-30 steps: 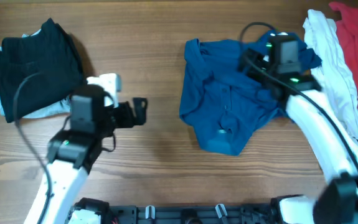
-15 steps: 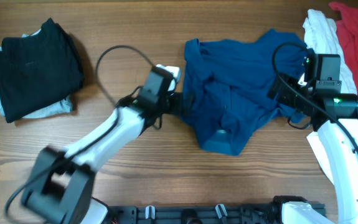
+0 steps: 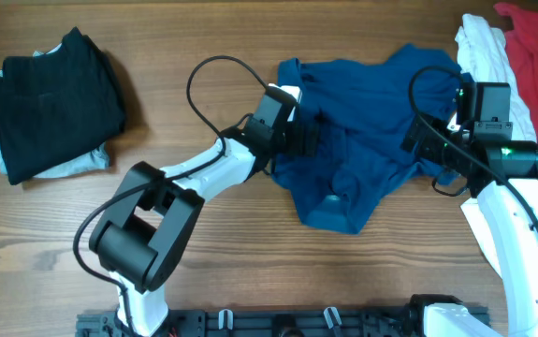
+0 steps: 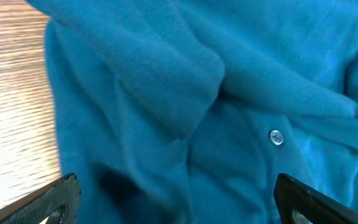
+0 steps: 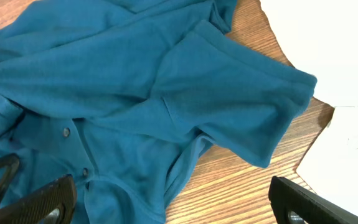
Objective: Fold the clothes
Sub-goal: 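Grasp the blue shirt's left edge with the left gripper and pull left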
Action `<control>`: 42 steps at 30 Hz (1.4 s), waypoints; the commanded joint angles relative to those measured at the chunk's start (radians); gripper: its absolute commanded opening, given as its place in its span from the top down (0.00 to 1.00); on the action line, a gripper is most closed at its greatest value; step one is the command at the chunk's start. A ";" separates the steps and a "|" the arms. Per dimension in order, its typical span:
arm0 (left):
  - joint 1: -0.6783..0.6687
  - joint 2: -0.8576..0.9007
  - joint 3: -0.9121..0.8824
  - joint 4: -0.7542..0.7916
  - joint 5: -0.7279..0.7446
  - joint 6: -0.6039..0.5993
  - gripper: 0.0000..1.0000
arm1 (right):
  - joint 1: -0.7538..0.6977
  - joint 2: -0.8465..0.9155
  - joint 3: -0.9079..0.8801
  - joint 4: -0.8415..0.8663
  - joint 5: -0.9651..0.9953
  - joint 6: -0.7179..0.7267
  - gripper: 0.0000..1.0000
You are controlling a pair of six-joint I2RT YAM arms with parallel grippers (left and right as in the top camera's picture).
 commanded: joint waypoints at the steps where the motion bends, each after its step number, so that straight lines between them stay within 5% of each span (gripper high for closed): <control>1: -0.014 0.013 0.014 0.010 -0.009 -0.039 0.00 | -0.004 -0.002 0.006 -0.001 0.009 0.005 0.00; 6: -0.014 0.018 0.014 0.008 -0.010 -0.034 0.06 | -0.004 -0.002 0.006 -0.003 0.000 0.005 0.00; 12: -0.014 0.055 0.014 0.011 -0.010 -0.035 0.48 | -0.004 -0.002 0.006 -0.006 -0.014 0.005 0.00; 19: -0.015 0.092 0.014 0.039 -0.010 -0.035 0.53 | -0.004 -0.002 0.006 -0.008 -0.021 0.006 0.00; 21: -0.014 0.092 0.014 0.056 -0.010 -0.035 0.67 | -0.004 -0.002 0.006 -0.008 -0.021 0.010 0.00; 23: -0.014 0.091 0.014 0.071 -0.010 -0.035 0.95 | -0.004 -0.002 0.006 -0.008 -0.021 0.010 0.00; 32: 0.070 -0.064 0.014 -0.023 -0.104 -0.035 0.96 | -0.004 -0.002 0.006 -0.005 -0.021 0.012 0.00; 36: 0.232 -0.198 0.014 -0.028 -0.198 0.000 0.96 | -0.004 -0.002 0.006 -0.008 -0.021 0.012 0.00; 42: 0.513 -0.204 0.041 0.100 -0.107 -0.037 0.96 | -0.004 -0.002 0.006 -0.015 -0.021 0.013 0.00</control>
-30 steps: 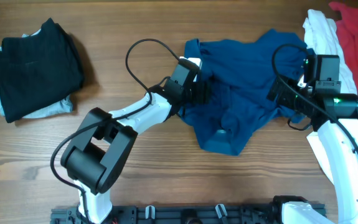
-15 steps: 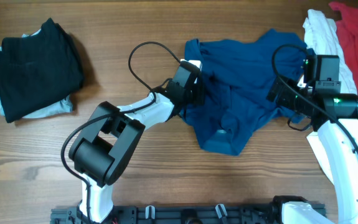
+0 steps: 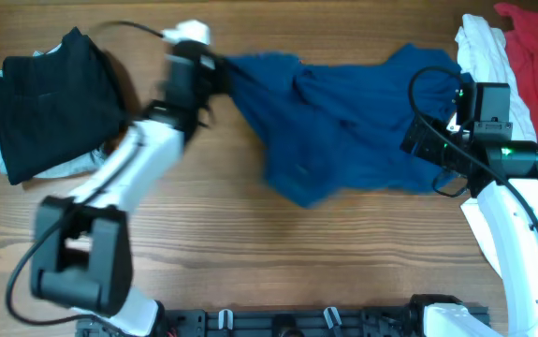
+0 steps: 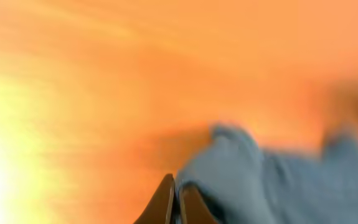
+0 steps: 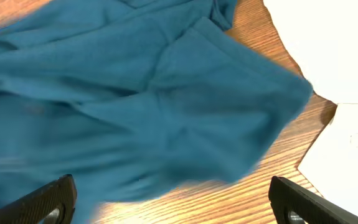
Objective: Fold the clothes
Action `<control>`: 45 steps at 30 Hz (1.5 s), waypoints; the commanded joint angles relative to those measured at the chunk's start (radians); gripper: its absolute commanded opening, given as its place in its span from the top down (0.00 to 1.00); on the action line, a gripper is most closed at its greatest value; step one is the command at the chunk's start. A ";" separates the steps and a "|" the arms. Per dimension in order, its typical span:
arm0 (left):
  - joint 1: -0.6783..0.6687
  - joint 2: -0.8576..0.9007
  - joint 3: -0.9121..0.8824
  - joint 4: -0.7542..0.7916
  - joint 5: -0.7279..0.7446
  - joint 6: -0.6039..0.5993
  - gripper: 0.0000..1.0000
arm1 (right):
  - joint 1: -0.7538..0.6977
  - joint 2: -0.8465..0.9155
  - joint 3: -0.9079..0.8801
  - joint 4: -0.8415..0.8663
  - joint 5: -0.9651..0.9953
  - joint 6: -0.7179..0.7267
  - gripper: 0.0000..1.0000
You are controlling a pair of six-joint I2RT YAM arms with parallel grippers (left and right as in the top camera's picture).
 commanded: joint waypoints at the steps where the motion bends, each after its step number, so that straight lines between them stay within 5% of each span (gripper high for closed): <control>1: 0.185 0.015 0.031 0.017 0.037 -0.012 0.96 | -0.004 -0.002 0.006 -0.008 -0.012 0.011 0.00; 2: 0.217 0.022 0.035 0.011 0.057 -0.018 0.94 | -0.004 -0.002 0.006 -0.011 -0.012 0.011 0.00; 3: 0.240 0.024 0.036 0.001 0.080 -0.034 0.69 | -0.004 -0.002 0.006 -0.013 -0.012 0.011 0.00; 4: 0.269 0.027 0.036 -0.019 0.131 -0.053 0.22 | -0.004 -0.002 0.006 -0.015 -0.012 0.011 0.00; 5: 0.286 0.028 0.036 -0.046 0.182 -0.060 0.00 | -0.004 -0.002 0.006 -0.015 -0.012 0.011 0.00; 12: 0.262 0.028 0.036 -0.359 0.443 -0.060 0.00 | -0.004 -0.002 0.006 -0.015 -0.012 0.030 0.00; 22: -0.055 0.028 0.036 -0.821 0.459 -0.126 0.00 | -0.004 -0.002 0.006 -0.014 -0.012 0.029 0.00; 33: -0.396 0.069 0.035 -0.687 0.352 -0.461 0.01 | -0.004 -0.002 0.006 -0.024 -0.012 0.030 0.00; 45: -0.591 0.160 0.035 -0.556 0.235 -0.723 0.07 | -0.004 -0.002 0.006 -0.033 -0.012 0.030 0.00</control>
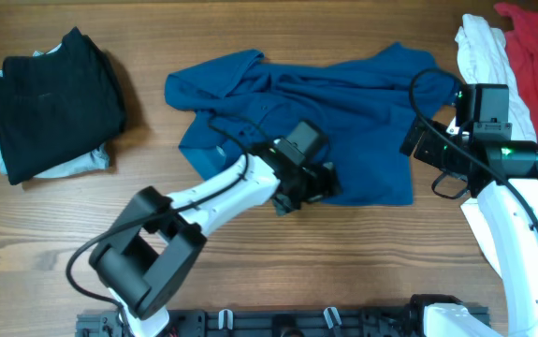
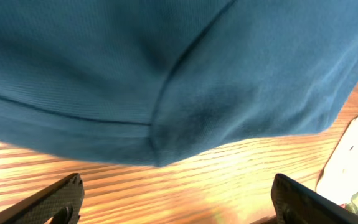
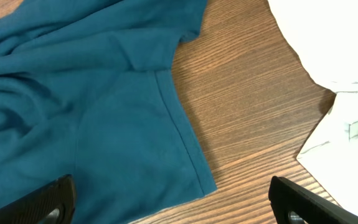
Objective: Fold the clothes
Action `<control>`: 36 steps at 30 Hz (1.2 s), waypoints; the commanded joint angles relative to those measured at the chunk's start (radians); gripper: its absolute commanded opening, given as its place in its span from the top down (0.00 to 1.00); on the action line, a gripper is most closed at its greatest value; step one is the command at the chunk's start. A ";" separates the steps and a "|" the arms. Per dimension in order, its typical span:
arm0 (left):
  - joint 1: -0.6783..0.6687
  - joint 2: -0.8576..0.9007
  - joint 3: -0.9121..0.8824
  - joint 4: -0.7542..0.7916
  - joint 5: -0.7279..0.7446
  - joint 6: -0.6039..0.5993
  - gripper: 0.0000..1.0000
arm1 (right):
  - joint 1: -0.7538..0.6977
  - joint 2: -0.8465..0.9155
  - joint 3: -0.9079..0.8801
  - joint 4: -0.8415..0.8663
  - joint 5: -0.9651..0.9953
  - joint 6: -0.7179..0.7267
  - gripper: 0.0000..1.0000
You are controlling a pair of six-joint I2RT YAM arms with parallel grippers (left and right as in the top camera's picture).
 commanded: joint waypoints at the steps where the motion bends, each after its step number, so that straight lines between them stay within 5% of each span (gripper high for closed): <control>1: -0.043 0.032 0.005 0.029 -0.149 -0.130 0.09 | -0.004 -0.002 0.006 -0.005 -0.012 0.014 0.00; 3: -0.048 0.039 0.005 0.050 -0.192 -0.136 0.14 | -0.004 -0.002 0.006 -0.008 -0.011 0.013 0.00; 7: -0.049 0.053 0.005 0.073 -0.198 -0.141 0.47 | -0.004 -0.002 0.006 -0.011 -0.012 0.013 0.00; 17: -0.049 0.103 0.005 0.071 -0.193 -0.188 0.44 | -0.004 -0.002 0.006 -0.012 -0.012 0.013 0.00; 19: -0.049 0.103 0.005 0.079 -0.193 -0.188 0.54 | -0.004 -0.002 0.006 -0.012 -0.012 0.014 0.00; 22: -0.049 0.103 0.005 0.061 -0.193 -0.188 0.96 | -0.004 -0.002 0.006 -0.013 -0.012 0.015 0.00; 28: 0.006 0.102 0.005 -0.142 -0.239 -0.185 0.96 | -0.004 -0.002 0.006 -0.016 -0.011 0.014 0.00; 36: 0.245 0.089 0.005 -0.344 -0.283 -0.084 0.96 | -0.004 -0.002 0.006 -0.022 -0.011 0.014 0.00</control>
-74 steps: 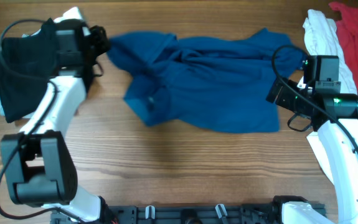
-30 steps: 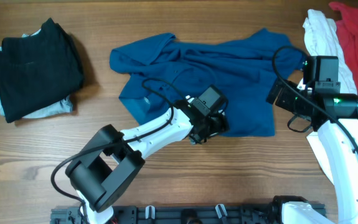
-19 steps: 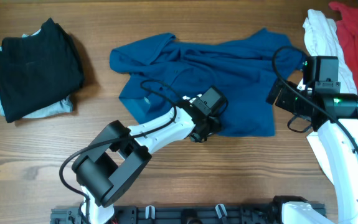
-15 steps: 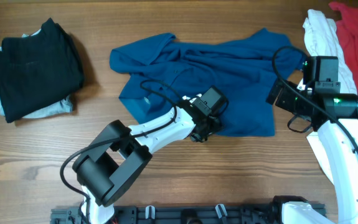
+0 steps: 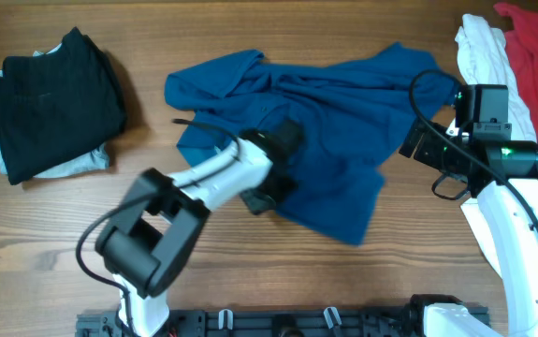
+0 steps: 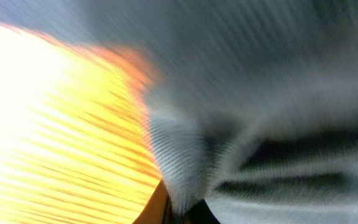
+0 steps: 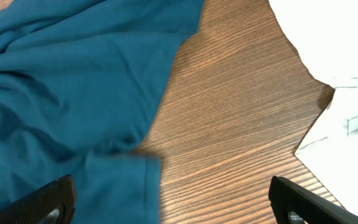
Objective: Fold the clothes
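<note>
A blue polo shirt (image 5: pixel 315 112) lies loosely spread across the middle of the table, its lower part bunched toward the front (image 5: pixel 339 220). My left gripper (image 5: pixel 269 194) is down at the shirt's lower left part. Its wrist view is blurred, but the jaws (image 6: pixel 182 214) are together with the shirt's fabric (image 6: pixel 241 112) pinched between them. My right gripper (image 7: pixel 172 208) hovers open over bare wood at the shirt's right edge (image 7: pixel 73 87), holding nothing; from overhead the right gripper (image 5: pixel 420 147) sits just right of the shirt.
A folded black garment (image 5: pixel 53 94) rests on a light grey one at the far left. White clothes (image 5: pixel 484 51) and a red garment (image 5: pixel 530 42) are piled at the far right; the white cloth (image 7: pixel 328 37) lies close to my right gripper.
My left gripper was open over the shirt's lower hem; now it is shut on fabric further left. The shirt's lower right corner has shifted left and forward. The right arm has not moved.
The shirt lay crumpled at centre right with my left gripper open on it. Then the left gripper, shut on the shirt, was far to the upper left. Later the shirt lay spread out, the gripper open at its hem. Now it grips fabric again.
</note>
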Action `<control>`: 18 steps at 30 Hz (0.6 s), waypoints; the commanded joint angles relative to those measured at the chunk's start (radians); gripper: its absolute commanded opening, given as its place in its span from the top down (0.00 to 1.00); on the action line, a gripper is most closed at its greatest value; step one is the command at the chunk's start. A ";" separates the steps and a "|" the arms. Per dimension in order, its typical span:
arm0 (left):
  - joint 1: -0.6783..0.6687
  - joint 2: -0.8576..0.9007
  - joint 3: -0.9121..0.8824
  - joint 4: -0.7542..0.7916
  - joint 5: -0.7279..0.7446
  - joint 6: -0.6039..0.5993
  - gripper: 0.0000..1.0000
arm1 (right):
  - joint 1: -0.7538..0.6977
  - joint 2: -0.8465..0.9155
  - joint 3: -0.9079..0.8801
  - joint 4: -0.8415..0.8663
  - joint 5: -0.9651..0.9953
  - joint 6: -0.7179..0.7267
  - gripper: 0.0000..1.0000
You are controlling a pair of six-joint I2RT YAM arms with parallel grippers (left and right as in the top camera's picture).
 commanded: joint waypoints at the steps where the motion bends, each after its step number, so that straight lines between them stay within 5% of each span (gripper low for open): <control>1: 0.154 0.012 -0.024 -0.020 -0.094 0.057 0.96 | -0.004 -0.002 0.006 -0.010 -0.012 0.014 0.00; 7: 0.327 0.012 -0.024 -0.018 0.050 0.125 0.96 | -0.004 -0.002 0.006 -0.026 -0.011 0.014 0.00; 12: 0.327 0.012 -0.024 -0.054 0.192 0.219 0.66 | -0.004 -0.002 0.006 -0.023 -0.012 0.016 0.00; 18: 0.277 0.012 -0.024 -0.080 0.175 0.267 0.64 | -0.004 -0.002 0.006 -0.026 -0.012 0.016 0.00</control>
